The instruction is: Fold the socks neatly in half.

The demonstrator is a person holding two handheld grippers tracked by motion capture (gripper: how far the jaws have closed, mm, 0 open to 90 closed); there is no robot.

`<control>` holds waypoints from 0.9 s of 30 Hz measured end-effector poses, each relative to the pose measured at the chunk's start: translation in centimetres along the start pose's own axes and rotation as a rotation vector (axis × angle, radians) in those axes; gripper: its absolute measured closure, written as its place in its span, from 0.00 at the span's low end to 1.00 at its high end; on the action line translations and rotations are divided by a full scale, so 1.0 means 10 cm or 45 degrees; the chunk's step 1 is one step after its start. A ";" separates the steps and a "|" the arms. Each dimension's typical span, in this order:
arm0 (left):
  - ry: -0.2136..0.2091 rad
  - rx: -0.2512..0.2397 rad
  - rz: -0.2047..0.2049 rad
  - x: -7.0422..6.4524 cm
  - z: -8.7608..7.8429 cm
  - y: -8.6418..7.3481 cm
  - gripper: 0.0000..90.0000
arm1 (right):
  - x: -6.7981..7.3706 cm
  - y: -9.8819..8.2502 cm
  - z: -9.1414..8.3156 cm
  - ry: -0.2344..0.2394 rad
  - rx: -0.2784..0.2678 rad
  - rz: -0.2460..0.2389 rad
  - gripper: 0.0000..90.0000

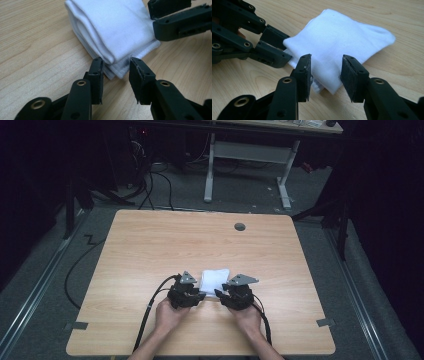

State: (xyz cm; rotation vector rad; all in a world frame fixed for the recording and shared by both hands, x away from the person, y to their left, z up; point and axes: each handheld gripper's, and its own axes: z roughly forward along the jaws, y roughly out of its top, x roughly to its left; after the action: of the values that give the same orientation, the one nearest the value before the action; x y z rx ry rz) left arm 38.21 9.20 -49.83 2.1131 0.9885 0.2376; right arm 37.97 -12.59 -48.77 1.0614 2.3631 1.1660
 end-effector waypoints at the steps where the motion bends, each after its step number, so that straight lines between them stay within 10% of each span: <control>1: 0.001 0.000 -0.003 0.00 0.00 0.00 0.73 | 0.00 0.00 0.00 0.001 0.006 0.001 0.66; 27: 0.042 -0.046 -0.087 0.06 0.20 0.18 0.75 | -0.16 0.06 0.18 -0.126 0.000 0.033 0.63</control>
State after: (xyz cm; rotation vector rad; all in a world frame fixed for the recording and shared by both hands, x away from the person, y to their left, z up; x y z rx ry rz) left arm 40.58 7.83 -49.98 2.0448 1.0661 0.2555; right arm 40.34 -12.52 -49.46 1.1260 2.2802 1.0957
